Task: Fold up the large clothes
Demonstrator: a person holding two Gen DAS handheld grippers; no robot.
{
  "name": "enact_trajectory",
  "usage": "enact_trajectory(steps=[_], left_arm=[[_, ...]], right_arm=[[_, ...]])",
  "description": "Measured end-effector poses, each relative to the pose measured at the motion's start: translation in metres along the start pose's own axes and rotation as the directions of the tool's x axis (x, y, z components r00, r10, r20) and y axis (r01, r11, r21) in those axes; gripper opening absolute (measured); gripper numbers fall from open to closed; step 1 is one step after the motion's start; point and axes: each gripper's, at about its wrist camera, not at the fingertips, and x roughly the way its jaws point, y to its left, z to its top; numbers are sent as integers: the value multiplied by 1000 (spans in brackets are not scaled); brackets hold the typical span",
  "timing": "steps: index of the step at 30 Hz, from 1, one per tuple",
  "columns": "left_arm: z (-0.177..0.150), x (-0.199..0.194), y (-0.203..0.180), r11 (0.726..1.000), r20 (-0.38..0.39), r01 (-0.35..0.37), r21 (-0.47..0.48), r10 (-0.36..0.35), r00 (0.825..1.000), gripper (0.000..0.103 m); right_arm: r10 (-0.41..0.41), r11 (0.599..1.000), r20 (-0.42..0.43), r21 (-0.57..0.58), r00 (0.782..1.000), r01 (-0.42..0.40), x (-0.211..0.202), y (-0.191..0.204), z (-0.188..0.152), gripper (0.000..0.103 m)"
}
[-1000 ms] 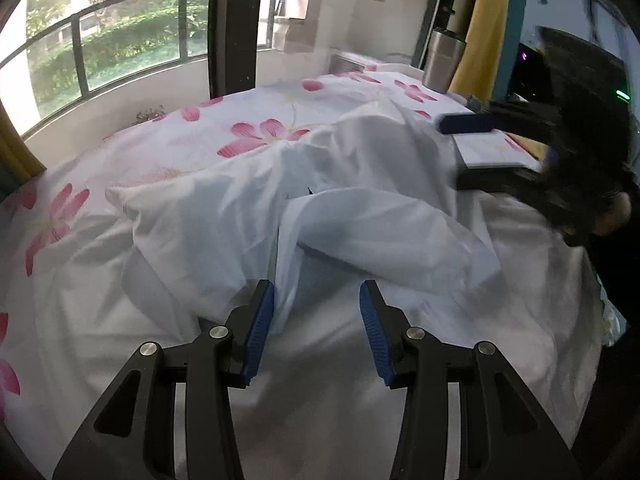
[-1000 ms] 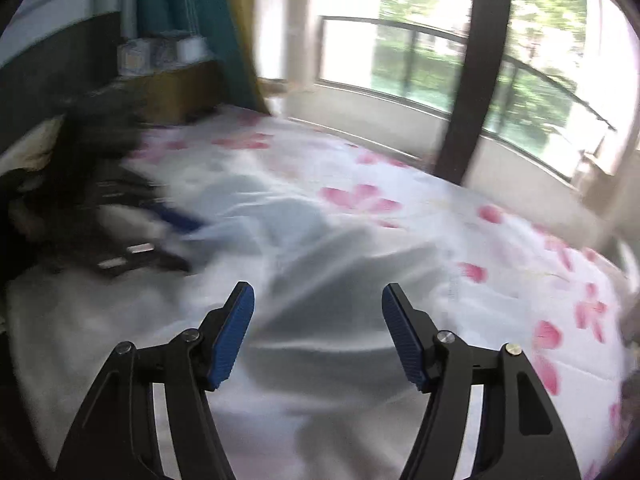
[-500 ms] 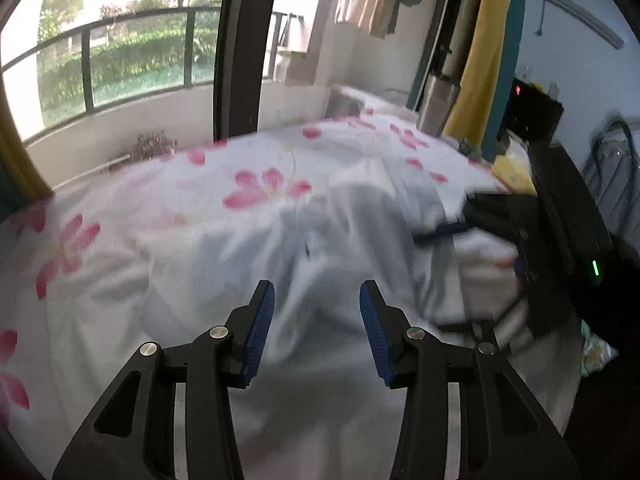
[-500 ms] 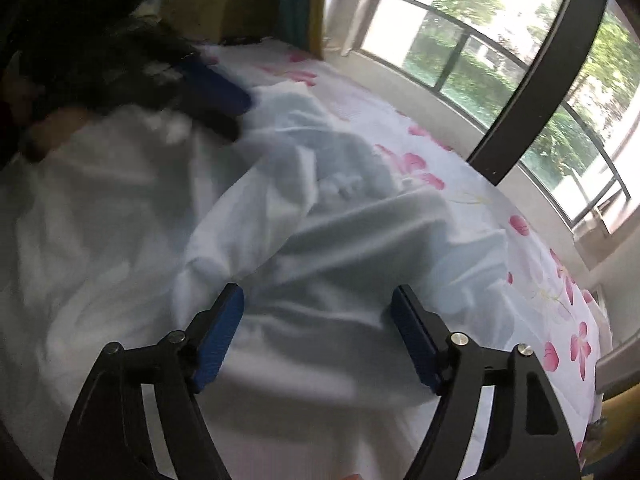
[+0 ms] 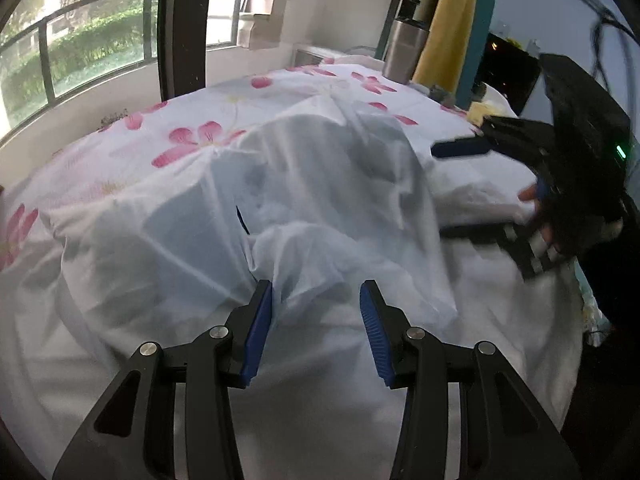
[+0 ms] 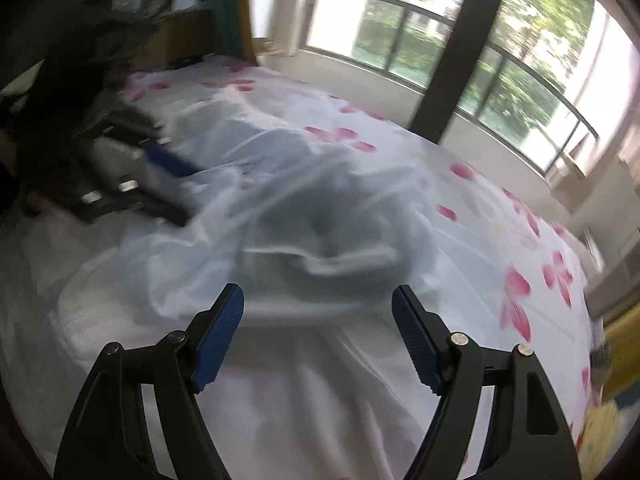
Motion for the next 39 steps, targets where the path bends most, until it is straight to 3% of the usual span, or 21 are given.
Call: enact_trajectory(steps=[7,15,17,21,22,26,27,30,32,36,39], left_arm=[[-20,-33,-13,998,43,-57,-4,57,997,47],[-49,-88,-5,972,151,-164,-168,190,970,47],[-60,-105,-3,947,181,-253,-200,289,940,47],[-82,-137,7,899,207,-313,-307,384,900,52],[-90,-145,11,880,207,-329,-342,412,887,57],[-125,-177,29,776,160,-426,-465,547,822,58],[-134,-183,33,759,145,-431,-488,558,817,58],[-157,-195,43,712,100,-426,-558,567,818,58],[-175,-200,43,668,59,-444,-597,588,807,59],[-204,-199,32,645,20,-445,-621,581,814,60],[-218,-192,26,651,-5,-431,-624,549,836,61]], right_arm=[[-44,994,-3,101,999,44,-9,-21,-13,77],[-71,985,16,160,997,67,-31,-32,-27,77],[-83,983,16,165,996,79,-36,-32,-31,77],[-98,980,17,176,995,93,-44,-33,-42,77],[-100,979,16,181,995,96,-46,-34,-44,77],[-113,972,16,210,993,107,-55,-35,-55,77],[-118,969,15,220,993,111,-58,-36,-58,77],[-138,962,7,239,990,132,-63,-38,-66,77],[-158,954,-6,257,987,154,-68,-41,-72,77],[-183,939,-25,291,983,182,-78,-44,-88,77],[-197,925,-58,319,979,205,-82,-49,-101,77]])
